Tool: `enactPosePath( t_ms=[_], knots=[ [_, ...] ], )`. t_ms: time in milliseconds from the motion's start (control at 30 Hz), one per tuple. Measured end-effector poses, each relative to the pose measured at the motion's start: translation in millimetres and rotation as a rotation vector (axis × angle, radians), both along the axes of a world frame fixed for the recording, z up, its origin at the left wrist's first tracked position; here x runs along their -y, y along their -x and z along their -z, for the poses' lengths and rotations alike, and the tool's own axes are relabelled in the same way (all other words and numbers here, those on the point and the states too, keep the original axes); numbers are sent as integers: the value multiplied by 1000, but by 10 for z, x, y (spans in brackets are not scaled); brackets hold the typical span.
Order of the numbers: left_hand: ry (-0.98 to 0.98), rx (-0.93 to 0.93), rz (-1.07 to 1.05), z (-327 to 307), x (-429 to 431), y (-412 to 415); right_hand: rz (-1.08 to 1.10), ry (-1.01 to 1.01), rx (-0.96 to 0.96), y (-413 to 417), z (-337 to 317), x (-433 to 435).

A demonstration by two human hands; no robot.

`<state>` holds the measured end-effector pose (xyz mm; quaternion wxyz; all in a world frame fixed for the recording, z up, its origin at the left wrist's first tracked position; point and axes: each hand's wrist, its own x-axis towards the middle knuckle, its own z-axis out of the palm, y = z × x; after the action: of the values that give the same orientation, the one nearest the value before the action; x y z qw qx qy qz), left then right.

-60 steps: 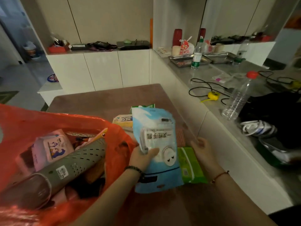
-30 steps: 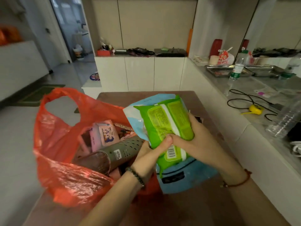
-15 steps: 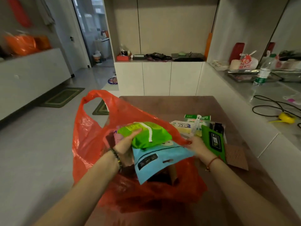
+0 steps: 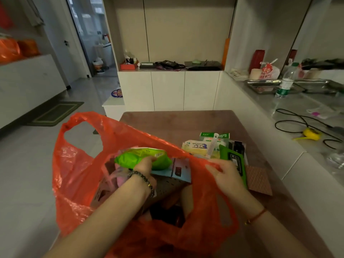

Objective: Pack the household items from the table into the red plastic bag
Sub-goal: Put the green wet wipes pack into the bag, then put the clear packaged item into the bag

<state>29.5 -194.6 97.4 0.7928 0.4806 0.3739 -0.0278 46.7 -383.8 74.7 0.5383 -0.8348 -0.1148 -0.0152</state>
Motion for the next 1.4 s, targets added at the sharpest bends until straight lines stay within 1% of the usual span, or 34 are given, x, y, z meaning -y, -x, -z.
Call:
enactPosePath(
  t_ms=[67, 100, 133, 167, 200, 233, 267, 300, 333, 367, 467, 533, 567, 600, 633, 667, 700, 733, 767, 833, 867, 900, 933, 1033, 1100, 1133, 1167, 1267, 1333, 1400],
  knots=[
    [-67, 109, -90, -98, 57, 154, -64, 22, -2, 76, 52, 48],
    [-139, 216, -145, -139, 96, 249, -93, 32, -4, 98, 69, 66],
    [-234, 368, -155, -204, 152, 334, -123, 34, -10, 109, 74, 83],
    [-356, 530, -95, -258, 209, 367, -159, 33, -25, 110, 69, 95],
    [-499, 668, 44, -304, 259, 354, -205, 38, -51, 103, 60, 108],
    [-669, 764, 216, -304, 270, 271, -257, 56, -84, 88, 42, 122],
    [-862, 814, 404, -300, 288, 142, -310, 81, -119, 69, 27, 136],
    [-1048, 812, 558, -280, 304, -30, -366, 110, -157, 44, 14, 152],
    [-1202, 753, 690, -243, 325, -237, -425, 157, -198, 6, 3, 170],
    [-1297, 650, 802, -190, 345, -457, -494, 223, -236, -45, -4, 193],
    [-1413, 294, 1092, 18, 400, -1066, -783, 415, -388, -289, -55, 296],
    [-1543, 115, 1357, 184, 453, -1343, -937, 460, -511, -567, -93, 414],
    [-1593, 41, 1511, 256, 482, -1432, -922, 410, -568, -730, -85, 472],
    [-1615, -37, 1636, 308, 518, -1504, -829, 315, -592, -904, -52, 519],
    [-1619, -97, 1701, 372, 544, -1595, -664, 240, -559, -1101, 11, 553],
    [-1619, -134, 1702, 429, 559, -1687, -489, 243, -438, -1301, 98, 573],
    [-1619, -151, 1655, 464, 568, -1786, -360, 335, -284, -1498, 206, 577],
    [-1616, -153, 1590, 477, 581, -1874, -303, 492, -142, -1675, 325, 560],
    [-1614, -150, 1532, 493, 597, -1961, -319, 677, -19, -1825, 440, 526],
    [-1591, -157, 1466, 547, 629, -2099, -486, 1046, 171, -2082, 702, 440],
    [-1571, -159, 1454, 574, 651, -2136, -554, 1183, 246, -2182, 819, 395],
    [-1557, -147, 1439, 605, 666, -2157, -581, 1273, 296, -2262, 903, 358],
    [-1535, -138, 1429, 637, 680, -2159, -583, 1317, 341, -2331, 956, 343],
    [-1459, -87, 1391, 717, 669, -2112, -615, 1334, 475, -2466, 1002, 375],
    [-1424, -13, 1296, 694, 633, -2021, -597, 1303, 617, -2458, 909, 427],
    [-1394, 47, 1215, 663, 608, -1959, -557, 1278, 651, -2410, 818, 460],
    [-1340, 120, 1125, 626, 581, -1891, -481, 1239, 668, -2356, 722, 504],
    [-1141, 367, 856, 442, 506, -1656, -140, 1071, 733, -2167, 374, 658],
    [-1092, 505, 691, 273, 464, -1444, 22, 913, 696, -2007, 131, 734],
    [-1068, 585, 632, 98, 428, -1146, 126, 724, 617, -1782, -89, 741]
  ],
)
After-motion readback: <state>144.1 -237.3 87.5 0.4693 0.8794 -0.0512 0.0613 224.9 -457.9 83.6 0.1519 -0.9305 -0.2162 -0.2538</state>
